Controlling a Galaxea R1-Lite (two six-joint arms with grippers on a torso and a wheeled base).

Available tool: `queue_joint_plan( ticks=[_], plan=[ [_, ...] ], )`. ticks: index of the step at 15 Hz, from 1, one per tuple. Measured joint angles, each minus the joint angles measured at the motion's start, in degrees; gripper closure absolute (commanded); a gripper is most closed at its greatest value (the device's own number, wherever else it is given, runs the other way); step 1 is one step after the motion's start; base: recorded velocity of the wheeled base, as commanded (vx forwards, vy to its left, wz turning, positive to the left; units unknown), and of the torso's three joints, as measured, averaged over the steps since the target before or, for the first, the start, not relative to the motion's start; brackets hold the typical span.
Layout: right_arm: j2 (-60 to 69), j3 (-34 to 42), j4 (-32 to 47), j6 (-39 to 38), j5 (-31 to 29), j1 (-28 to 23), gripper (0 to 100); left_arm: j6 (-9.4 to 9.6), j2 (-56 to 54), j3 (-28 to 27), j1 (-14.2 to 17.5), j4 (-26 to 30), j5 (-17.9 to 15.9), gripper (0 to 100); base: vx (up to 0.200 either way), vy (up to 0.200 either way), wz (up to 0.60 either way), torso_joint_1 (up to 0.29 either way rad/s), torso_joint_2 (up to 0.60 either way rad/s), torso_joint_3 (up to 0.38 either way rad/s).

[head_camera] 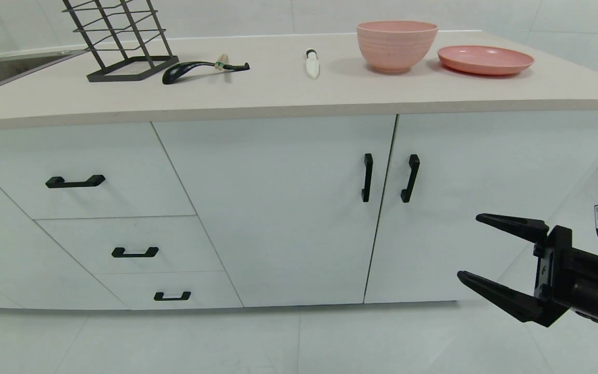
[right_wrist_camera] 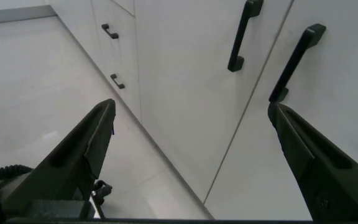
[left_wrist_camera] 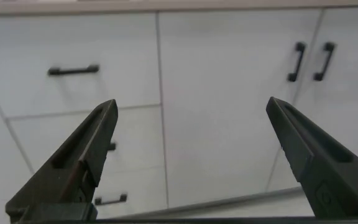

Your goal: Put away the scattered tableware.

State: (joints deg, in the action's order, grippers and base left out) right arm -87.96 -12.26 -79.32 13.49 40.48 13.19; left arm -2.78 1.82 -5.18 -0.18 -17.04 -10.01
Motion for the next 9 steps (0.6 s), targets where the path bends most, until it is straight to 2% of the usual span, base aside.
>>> queue_joint_plan(
  ticks=[2, 4, 6, 7, 8, 9],
  plan=[
    [-1.1, -1.1, -0.1, 0.0, 0.0, 0.3, 0, 0.07, 6.5, -7.7, -0.7, 1.5, -5.6, 0, 0.000, 0.000, 0.00, 0.000, 0.00, 0.000],
    [-1.5, -2.5, -0.4, 0.0, 0.0, 0.3, 0, 1.00, 15.1, -14.8, -2.0, -1.6, -12.5, 0, 0.000, 0.000, 0.00, 0.000, 0.00, 0.000],
    [-1.8, -3.1, -0.6, -0.1, 0.0, 0.2, 0, 2.76, 26.7, -19.6, -4.3, -10.8, -20.6, 0, 0.000, 0.000, 0.00, 0.000, 0.00, 0.000],
    [-2.0, -3.3, -0.7, -0.1, 0.0, 0.1, 0, 3.40, 32.5, -21.2, -6.4, -17.1, -26.2, 0, 0.000, 0.000, 0.00, 0.000, 0.00, 0.000],
    [-2.1, -3.3, -0.8, -0.1, 0.0, 0.1, 0, 3.22, 37.8, -22.2, -9.8, -21.4, -30.8, 0, 0.000, 0.000, 0.00, 0.000, 0.00, 0.000],
    [-2.4, -3.4, -0.8, -0.1, 0.0, 0.0, 0, 2.13, 42.5, -22.9, -14.1, -24.4, -34.2, 0, 0.000, 0.000, 0.00, 0.000, 0.00, 0.000]
  ],
)
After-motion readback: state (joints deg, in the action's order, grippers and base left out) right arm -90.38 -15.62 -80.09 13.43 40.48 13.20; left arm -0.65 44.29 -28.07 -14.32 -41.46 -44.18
